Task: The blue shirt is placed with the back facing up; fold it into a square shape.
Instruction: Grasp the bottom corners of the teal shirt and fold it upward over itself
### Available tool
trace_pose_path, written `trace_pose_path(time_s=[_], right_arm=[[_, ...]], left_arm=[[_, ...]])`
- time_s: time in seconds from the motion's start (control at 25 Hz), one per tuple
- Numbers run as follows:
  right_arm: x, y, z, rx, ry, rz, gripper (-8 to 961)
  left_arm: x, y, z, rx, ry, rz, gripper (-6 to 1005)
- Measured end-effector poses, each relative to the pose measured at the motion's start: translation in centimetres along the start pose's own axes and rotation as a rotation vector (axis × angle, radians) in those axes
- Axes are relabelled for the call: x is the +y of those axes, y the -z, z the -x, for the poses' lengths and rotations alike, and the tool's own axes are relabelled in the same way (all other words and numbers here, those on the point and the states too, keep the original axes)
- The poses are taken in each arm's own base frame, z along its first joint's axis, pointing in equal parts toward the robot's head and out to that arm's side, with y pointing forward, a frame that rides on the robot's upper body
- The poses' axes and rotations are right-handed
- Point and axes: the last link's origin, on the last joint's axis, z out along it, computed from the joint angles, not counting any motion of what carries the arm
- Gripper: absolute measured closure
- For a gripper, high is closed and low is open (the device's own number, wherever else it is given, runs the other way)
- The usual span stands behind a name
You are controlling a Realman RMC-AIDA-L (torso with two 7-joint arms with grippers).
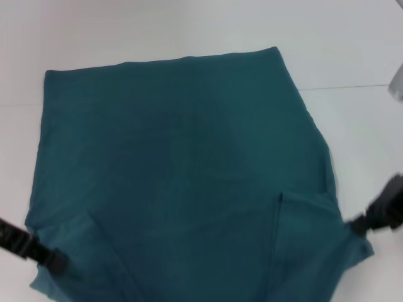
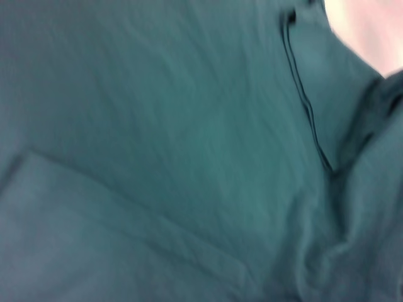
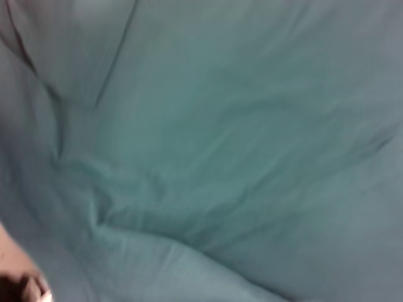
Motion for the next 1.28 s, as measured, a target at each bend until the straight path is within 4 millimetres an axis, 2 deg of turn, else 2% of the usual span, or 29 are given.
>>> trace_pose_path(time_s=[0.08, 0.28, 0.4, 0.72, 1.04, 1.28], right_arm=[[-0.8, 1.1, 0.7, -0.081, -0.024, -0.026, 941], [-2.2, 1.7, 1.9, -0.165, -0.079, -0.098, 941], [-3.0, 1.5, 2.9, -0.196, -0.108, -0.131, 941], [-3.9, 1.0, 5.6, -0.308, -0.12, -0.189, 941], [-5.1, 1.4, 7.1, -0.421, -0.168, -0.271, 941], [-6.2, 1.4, 7.4, -0.489, -0.215, -0.319, 941]], left_arm=[[-0.2, 0.7, -0.4, 0.043, -0.001, -0.024, 938], [-1.2, 2.0, -1.7, 0.159, -0.001, -0.105, 937], [-1.4, 2.1, -2.6, 0.205, -0.013, -0.13, 937], [-2.1, 2.6, -5.0, 0.342, -0.027, -0.208, 936], [-3.6, 3.3, -6.3, 0.464, -0.009, -0.298, 935], [-4.4, 3.2, -6.7, 0.497, 0.002, -0.333, 934]])
